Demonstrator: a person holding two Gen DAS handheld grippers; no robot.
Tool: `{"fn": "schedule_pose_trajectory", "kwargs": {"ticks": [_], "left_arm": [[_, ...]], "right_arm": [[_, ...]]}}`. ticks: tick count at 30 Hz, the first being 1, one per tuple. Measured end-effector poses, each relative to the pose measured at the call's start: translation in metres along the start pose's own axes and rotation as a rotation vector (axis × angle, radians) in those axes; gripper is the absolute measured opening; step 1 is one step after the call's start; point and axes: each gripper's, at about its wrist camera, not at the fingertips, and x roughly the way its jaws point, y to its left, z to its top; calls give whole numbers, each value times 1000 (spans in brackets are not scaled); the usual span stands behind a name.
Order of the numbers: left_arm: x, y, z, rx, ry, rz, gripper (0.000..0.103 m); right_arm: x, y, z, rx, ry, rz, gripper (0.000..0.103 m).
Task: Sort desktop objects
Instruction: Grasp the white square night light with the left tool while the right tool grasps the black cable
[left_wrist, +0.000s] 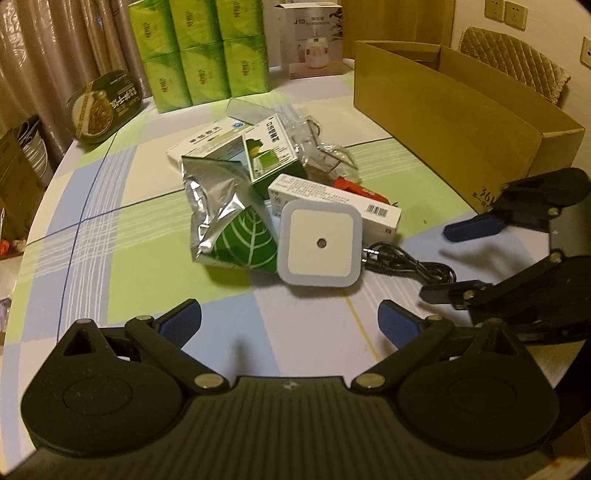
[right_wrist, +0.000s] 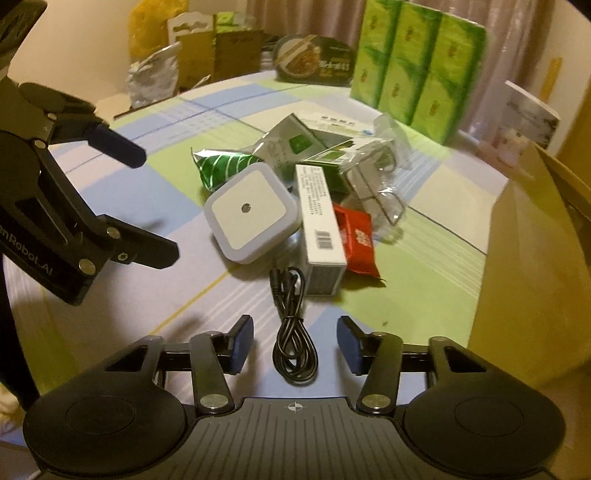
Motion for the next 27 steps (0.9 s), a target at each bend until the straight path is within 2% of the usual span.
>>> {"fn": "schedule_pose_trajectory", "kwargs": {"ticks": [4,12,22,23,27], "left_arm": [[5,-3,2,8,-6,-9,100],[13,-9,6,60,-4,-7,97],[25,-17,13,115,-25,-15,96],[27,-19,14,125,-27,-18,95],[38,-27,19,164,-32,-12,90]], "right_arm": [[8,-2,2,-8,15,10,44],[15,-6,2,-15,30,31,20],[2,-9,-2,0,1,31,17],[0,-9,-2,5,1,26,7],[-7,-13,-8,39,15,-9,7]]}}
